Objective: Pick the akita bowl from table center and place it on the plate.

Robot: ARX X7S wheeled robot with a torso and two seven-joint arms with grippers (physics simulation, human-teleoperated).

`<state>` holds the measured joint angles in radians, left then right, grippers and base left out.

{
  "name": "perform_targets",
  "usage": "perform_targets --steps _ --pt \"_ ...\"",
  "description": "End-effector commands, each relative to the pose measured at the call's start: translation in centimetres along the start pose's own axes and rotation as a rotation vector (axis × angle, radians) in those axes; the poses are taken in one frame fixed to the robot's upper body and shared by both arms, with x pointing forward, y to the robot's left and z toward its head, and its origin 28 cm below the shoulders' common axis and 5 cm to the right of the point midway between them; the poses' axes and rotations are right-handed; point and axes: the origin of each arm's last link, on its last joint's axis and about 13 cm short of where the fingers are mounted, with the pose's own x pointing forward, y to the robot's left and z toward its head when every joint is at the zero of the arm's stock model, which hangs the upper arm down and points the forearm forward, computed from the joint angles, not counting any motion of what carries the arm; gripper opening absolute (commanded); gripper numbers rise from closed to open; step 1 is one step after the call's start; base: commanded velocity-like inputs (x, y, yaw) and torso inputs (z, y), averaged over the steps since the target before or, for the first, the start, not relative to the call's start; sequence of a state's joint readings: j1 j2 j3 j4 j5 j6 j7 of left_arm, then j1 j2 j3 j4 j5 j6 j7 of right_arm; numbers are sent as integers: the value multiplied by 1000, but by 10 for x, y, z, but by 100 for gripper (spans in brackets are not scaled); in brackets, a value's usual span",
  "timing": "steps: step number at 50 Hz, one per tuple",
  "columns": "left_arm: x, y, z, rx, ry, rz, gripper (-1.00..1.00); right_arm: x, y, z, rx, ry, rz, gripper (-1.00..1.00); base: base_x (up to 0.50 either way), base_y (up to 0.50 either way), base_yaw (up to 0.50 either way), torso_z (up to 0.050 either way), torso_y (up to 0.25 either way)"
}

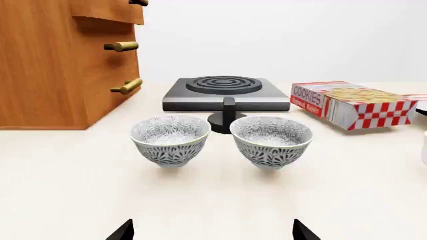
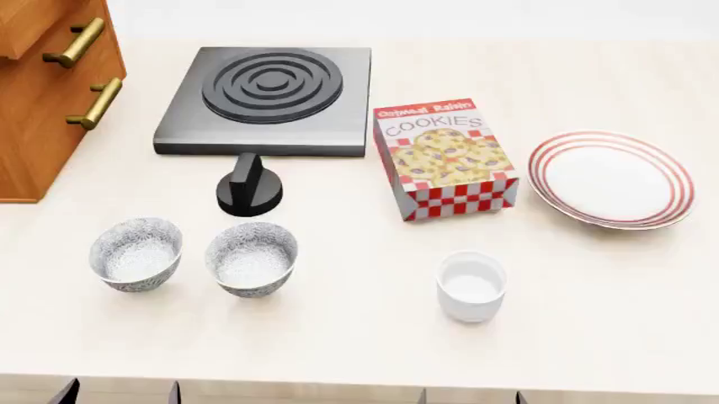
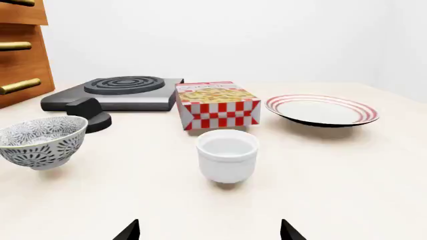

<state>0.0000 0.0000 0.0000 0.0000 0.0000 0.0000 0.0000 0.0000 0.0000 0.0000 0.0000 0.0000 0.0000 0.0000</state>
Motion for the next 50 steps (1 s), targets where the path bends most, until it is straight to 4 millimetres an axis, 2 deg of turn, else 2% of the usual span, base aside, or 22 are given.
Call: perform_targets --steps 1,5,14,15,17,23,25,28,34,41,45,50 --pt "-1 0 0 6 -4 -2 100 0 1 1 -8 -13 7 100 0 0 0 0 0" --pt "-2 0 0 44 17 1 100 -2 0 2 -2 -11 -4 100 0 0 0 0 0" --pt "-5 1 4 13 -9 -2 100 -9 0 4 2 -18 -20 100 0 0 0 0 0" --pt "-6 1 9 63 -26 21 100 -10 0 6 1 -19 -21 100 0 0 0 0 0" --pt "-5 1 16 23 -48 7 100 -11 1 13 -2 -32 -31 100 0 0 0 0 0" --pt "-12 0 56 6 -145 23 100 -14 2 53 -14 -150 -35 100 0 0 0 0 0" --pt "-19 1 79 -10 -202 19 100 -17 2 68 -15 -194 -33 100 0 0 0 0 0" --pt "-22 1 91 -6 -243 22 100 -21 2 88 -19 -250 -29 100 0 0 0 0 0" --pt "-37 -1 126 -18 -325 -2 100 -27 3 115 -81 -317 -35 100 0 0 0 0 0" --pt "-42 -2 136 -19 -358 -13 100 -32 6 132 -103 -356 -40 100 0 0 0 0 0" --pt "-44 -2 139 -20 -366 -17 100 -33 7 134 -94 -367 -33 100 0 0 0 0 0" --pt "-45 -2 138 -19 -363 -19 100 -35 6 135 -73 -375 -19 100 0 -500 0 0 0"
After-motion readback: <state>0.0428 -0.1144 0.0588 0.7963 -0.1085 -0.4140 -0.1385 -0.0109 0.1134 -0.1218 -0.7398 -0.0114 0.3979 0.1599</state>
